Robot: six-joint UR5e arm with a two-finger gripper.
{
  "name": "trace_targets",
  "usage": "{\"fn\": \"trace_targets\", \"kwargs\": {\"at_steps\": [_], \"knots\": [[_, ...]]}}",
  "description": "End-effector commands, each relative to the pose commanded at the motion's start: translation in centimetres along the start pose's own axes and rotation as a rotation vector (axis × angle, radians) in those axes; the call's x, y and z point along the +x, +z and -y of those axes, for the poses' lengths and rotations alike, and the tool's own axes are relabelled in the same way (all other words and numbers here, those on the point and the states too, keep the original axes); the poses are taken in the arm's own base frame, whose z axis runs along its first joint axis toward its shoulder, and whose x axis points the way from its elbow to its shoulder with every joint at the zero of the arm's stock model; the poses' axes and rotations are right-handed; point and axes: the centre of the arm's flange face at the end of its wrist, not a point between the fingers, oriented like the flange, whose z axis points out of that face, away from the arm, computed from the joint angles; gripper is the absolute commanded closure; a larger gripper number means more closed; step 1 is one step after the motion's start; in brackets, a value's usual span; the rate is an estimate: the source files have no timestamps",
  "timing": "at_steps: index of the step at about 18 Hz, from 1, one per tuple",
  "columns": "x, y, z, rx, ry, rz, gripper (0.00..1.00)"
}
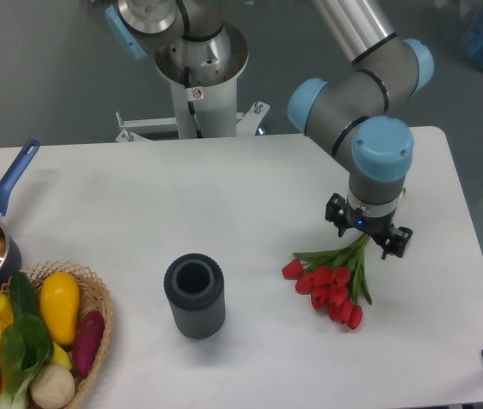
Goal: Place the flowers on the table
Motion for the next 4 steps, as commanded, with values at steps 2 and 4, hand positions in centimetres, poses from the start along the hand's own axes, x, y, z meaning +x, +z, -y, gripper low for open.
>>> {"fn": "trace_targets", "kwargs": {"at_steps": [2, 4], "knots": [[-0.31, -0.02, -0.25, 0.010, 0.001, 0.010, 0.00], [-0.23, -0.04, -0.03, 0.015, 0.018, 0.015, 0.00]]}}
